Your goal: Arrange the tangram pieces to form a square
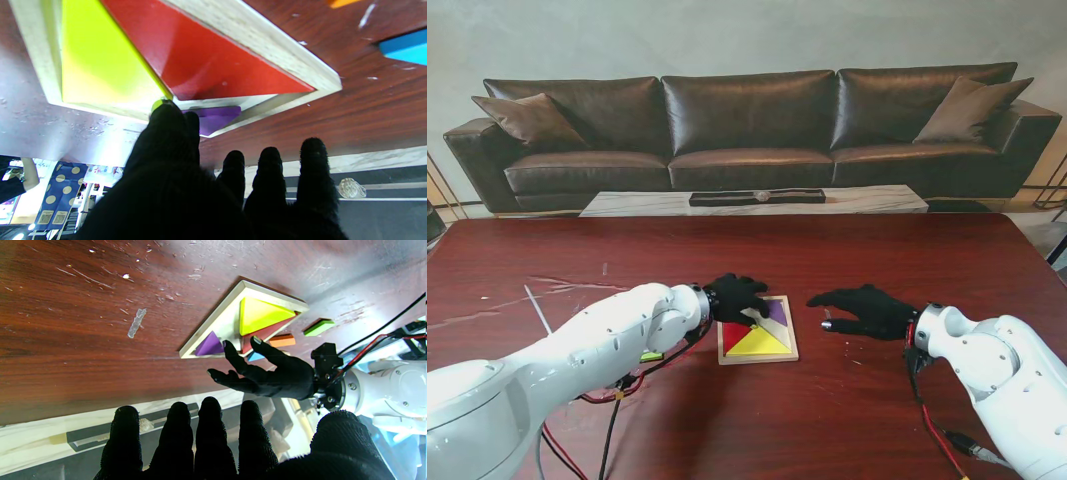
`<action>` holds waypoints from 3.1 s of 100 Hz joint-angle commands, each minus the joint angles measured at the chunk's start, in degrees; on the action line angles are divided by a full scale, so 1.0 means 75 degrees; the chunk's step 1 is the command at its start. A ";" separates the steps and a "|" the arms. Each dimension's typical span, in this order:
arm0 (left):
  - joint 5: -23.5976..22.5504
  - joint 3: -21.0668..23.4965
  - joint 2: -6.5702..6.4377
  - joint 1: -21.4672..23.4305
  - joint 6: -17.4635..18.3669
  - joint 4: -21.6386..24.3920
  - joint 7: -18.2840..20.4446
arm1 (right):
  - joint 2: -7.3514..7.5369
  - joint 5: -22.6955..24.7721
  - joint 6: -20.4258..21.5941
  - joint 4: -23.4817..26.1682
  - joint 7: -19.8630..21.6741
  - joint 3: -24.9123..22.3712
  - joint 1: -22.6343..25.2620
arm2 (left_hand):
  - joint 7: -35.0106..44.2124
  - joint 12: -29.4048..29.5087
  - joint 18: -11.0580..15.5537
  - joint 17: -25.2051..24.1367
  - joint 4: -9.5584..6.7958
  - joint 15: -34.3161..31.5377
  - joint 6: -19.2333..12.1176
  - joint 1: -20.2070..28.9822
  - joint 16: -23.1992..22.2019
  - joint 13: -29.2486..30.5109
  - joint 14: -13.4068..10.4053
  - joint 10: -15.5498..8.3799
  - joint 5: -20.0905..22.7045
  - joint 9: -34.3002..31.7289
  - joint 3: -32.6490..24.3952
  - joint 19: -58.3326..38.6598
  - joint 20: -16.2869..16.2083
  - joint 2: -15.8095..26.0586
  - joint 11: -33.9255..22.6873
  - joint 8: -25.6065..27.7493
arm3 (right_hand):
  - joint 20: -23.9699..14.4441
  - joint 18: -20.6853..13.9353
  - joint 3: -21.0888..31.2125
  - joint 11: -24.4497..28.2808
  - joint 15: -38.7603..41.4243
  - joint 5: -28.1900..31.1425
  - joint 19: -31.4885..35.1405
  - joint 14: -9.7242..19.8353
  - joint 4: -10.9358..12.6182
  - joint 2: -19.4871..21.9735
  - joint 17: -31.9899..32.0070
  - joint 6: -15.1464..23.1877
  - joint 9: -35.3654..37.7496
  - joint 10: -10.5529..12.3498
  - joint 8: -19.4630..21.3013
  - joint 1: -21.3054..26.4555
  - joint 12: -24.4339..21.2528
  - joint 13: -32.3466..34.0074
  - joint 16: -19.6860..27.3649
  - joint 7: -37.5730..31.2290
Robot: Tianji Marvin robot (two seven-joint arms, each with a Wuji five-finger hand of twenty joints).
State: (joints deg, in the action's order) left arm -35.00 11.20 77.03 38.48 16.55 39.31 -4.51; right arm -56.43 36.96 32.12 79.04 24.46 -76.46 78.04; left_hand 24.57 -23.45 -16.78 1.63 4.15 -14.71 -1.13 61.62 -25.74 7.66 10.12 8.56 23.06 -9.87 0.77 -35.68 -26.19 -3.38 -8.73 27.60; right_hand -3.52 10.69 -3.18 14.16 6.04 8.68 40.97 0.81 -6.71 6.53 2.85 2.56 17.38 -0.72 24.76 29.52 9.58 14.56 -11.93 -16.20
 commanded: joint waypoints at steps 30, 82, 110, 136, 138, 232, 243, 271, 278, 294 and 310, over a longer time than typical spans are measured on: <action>0.0115 -0.0218 0.0344 -0.0208 0.0213 -0.0658 -0.0155 | -0.0006 -0.0018 0.0000 -0.0003 -0.0012 0.0095 -0.0010 | -0.0206 -0.0010 -0.0070 -0.0007 -0.0349 0.0210 0.0130 -0.0038 0.0008 -0.0205 -0.0068 0.0035 -0.0142 0.0252 -0.0028 0.0070 0.0029 0.0383 0.0165 -0.0075 | 0.0079 -0.0051 -0.0016 0.0115 -0.0012 -0.0088 0.0067 0.0117 0.0187 0.0209 0.0059 0.0203 0.0098 0.0059 -0.0076 0.0113 0.0092 0.0050 -0.0023 -0.0103; 0.0066 -0.0165 0.0284 -0.0171 0.0151 -0.0371 -0.0159 | -0.0012 -0.0018 0.0023 -0.0134 -0.0057 0.0092 -0.0063 | -0.0112 -0.0044 -0.0044 0.0051 -0.0345 0.0183 0.0059 0.0024 -0.0004 -0.0133 -0.0050 0.0034 -0.0067 0.0238 -0.0035 0.0037 0.0011 0.0295 0.0176 0.0021 | 0.0073 -0.0042 -0.0015 0.0112 -0.0012 -0.0088 0.0073 0.0115 0.0187 0.0204 0.0049 0.0199 0.0094 0.0055 -0.0075 0.0119 0.0092 0.0048 -0.0023 -0.0104; -0.0632 0.0699 -0.0827 0.0302 -0.0813 0.1658 0.0291 | -0.0031 0.0013 0.0078 -0.0158 -0.0172 0.0100 -0.0101 | -0.0066 -0.0060 -0.0036 0.0061 -0.0342 0.0183 0.0070 -0.0109 0.0003 -0.0098 -0.0042 0.0034 -0.0062 0.0191 0.0007 0.0033 0.0011 0.0283 0.0103 0.0047 | 0.0073 -0.0045 -0.0021 0.0106 -0.0015 -0.0092 0.0072 0.0093 0.0186 0.0187 0.0043 0.0202 0.0086 0.0055 -0.0077 0.0112 0.0089 0.0048 -0.0023 -0.0100; -0.1921 0.2615 -0.1899 0.1629 -0.1793 0.3884 0.1314 | -0.0034 0.0015 0.0249 -0.0209 -0.0243 0.0193 -0.0246 | -0.0377 0.0002 -0.0038 0.0005 -0.0409 0.0293 0.0268 -0.0527 0.0079 -0.0117 0.0007 0.0061 -0.0217 0.0177 -0.0004 0.0186 0.0092 0.0433 0.0049 -0.0205 | 0.0074 -0.0040 -0.0041 0.0094 -0.0028 -0.0103 0.0067 0.0084 0.0182 0.0141 0.0046 0.0202 0.0072 0.0052 -0.0081 0.0069 0.0084 0.0023 -0.0019 -0.0090; -0.2029 0.2781 -0.1952 0.1754 -0.1847 0.4015 0.1392 | -0.0034 0.0013 0.0267 -0.0219 -0.0246 0.0207 -0.0262 | -0.0402 0.0005 -0.0038 0.0008 -0.0410 0.0300 0.0288 -0.0542 0.0084 -0.0118 0.0008 0.0061 -0.0242 0.0178 -0.0004 0.0194 0.0097 0.0432 0.0049 -0.0220 | 0.0074 -0.0040 -0.0042 0.0092 -0.0029 -0.0107 0.0067 0.0076 0.0181 0.0135 0.0046 0.0198 0.0069 0.0049 -0.0082 0.0065 0.0083 0.0018 -0.0018 -0.0088; -0.3922 0.6166 -0.2446 0.4690 -0.3104 0.6048 0.2662 | -0.0049 -0.0031 0.0522 -0.0396 -0.0379 0.0509 -0.0548 | -0.1108 0.0154 -0.0052 -0.0059 -0.0452 0.0527 0.0562 -0.0668 0.0390 -0.0260 0.0141 0.0267 -0.0740 0.0265 -0.0085 0.0775 0.0686 0.0329 0.0246 -0.0459 | 0.0103 -0.0058 -0.0017 0.0062 -0.0039 -0.0151 0.0020 0.0098 0.0187 -0.0071 0.0056 0.0236 -0.0054 0.0049 -0.0100 -0.0074 0.0066 -0.0110 -0.0001 -0.0055; -0.4090 0.6318 -0.2458 0.4910 -0.3165 0.6228 0.2755 | -0.0049 -0.0044 0.0502 -0.0384 -0.0367 0.0522 -0.0539 | -0.1120 0.0147 -0.0103 -0.0025 -0.0453 0.0515 0.0577 -0.0686 0.0394 -0.0229 0.0133 0.0260 -0.0746 0.0256 -0.0080 0.0734 0.0692 0.0340 0.0241 -0.0455 | 0.0104 -0.0058 -0.0013 0.0065 -0.0037 -0.0156 0.0020 0.0091 0.0188 -0.0074 0.0056 0.0233 -0.0048 0.0058 -0.0101 -0.0077 0.0067 -0.0103 -0.0001 -0.0054; -0.4079 0.6488 -0.2464 0.5293 -0.3288 0.6502 0.2921 | -0.0053 -0.0053 0.0427 -0.0352 -0.0351 0.0560 -0.0529 | -0.1165 0.0097 -0.0051 0.0130 -0.0455 0.0405 0.0642 -0.0738 0.0346 -0.0052 0.0054 0.0287 -0.0751 0.0184 -0.0066 0.0550 0.0663 0.0377 0.0124 -0.0453 | 0.0104 -0.0058 -0.0003 0.0063 -0.0040 -0.0160 0.0020 0.0083 0.0189 -0.0067 0.0056 0.0220 -0.0054 0.0049 -0.0102 -0.0072 0.0065 -0.0107 0.0000 -0.0053; -0.3976 0.6392 -0.2461 0.5267 -0.3309 0.6489 0.2930 | -0.0054 -0.0050 0.0411 -0.0345 -0.0349 0.0570 -0.0529 | -0.1196 0.0082 -0.0025 0.0146 -0.0454 0.0386 0.0675 -0.0774 0.0329 -0.0029 0.0035 0.0296 -0.0786 0.0168 -0.0056 0.0506 0.0649 0.0397 0.0081 -0.0462 | 0.0105 -0.0058 -0.0003 0.0064 -0.0040 -0.0162 0.0020 0.0086 0.0189 -0.0063 0.0056 0.0225 -0.0052 0.0053 -0.0103 -0.0073 0.0065 -0.0106 0.0000 -0.0052; -0.3646 0.5877 -0.2425 0.4923 -0.3415 0.6174 0.2693 | -0.0057 -0.0052 0.0379 -0.0311 -0.0347 0.0567 -0.0504 | -0.1248 0.0037 0.0083 0.0327 -0.0458 0.0225 0.0745 -0.0836 0.0229 0.0275 -0.0071 0.0306 -0.0761 -0.0291 -0.0050 0.0245 0.0532 0.0382 -0.0151 -0.0473 | 0.0105 -0.0058 -0.0001 0.0066 -0.0038 -0.0161 0.0021 0.0095 0.0189 -0.0062 0.0056 0.0216 -0.0053 0.0054 -0.0102 -0.0067 0.0066 -0.0104 -0.0001 -0.0052; -0.3266 0.5267 -0.2354 0.4483 -0.3690 0.5782 0.2377 | -0.0053 -0.0023 0.0345 -0.0251 -0.0327 0.0493 -0.0433 | -0.1286 0.0065 0.0262 0.0622 -0.0445 -0.0141 0.0834 -0.0996 -0.0076 0.0870 -0.0099 0.0243 -0.0716 -0.0907 -0.0044 -0.0442 0.0103 0.0306 -0.0340 -0.0479 | 0.0105 -0.0059 0.0003 0.0067 -0.0036 -0.0171 0.0021 0.0092 0.0190 -0.0045 0.0055 0.0199 -0.0056 0.0056 -0.0103 -0.0063 0.0066 -0.0100 -0.0001 -0.0049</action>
State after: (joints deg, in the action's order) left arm -60.36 51.22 58.56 72.97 -10.33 82.96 13.34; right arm -56.67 36.47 34.90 76.57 21.83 -72.59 74.20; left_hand 15.75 -22.97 -15.29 5.36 3.25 -14.08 3.96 55.68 -24.91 12.01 9.21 8.69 19.17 -14.36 0.84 -36.80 -23.48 -1.98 -10.78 24.29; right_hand -3.52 10.73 -3.18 14.17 6.04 8.68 40.97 0.80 -6.71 6.39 2.84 2.59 17.38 -0.72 24.76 29.52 9.58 14.56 -11.93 -16.22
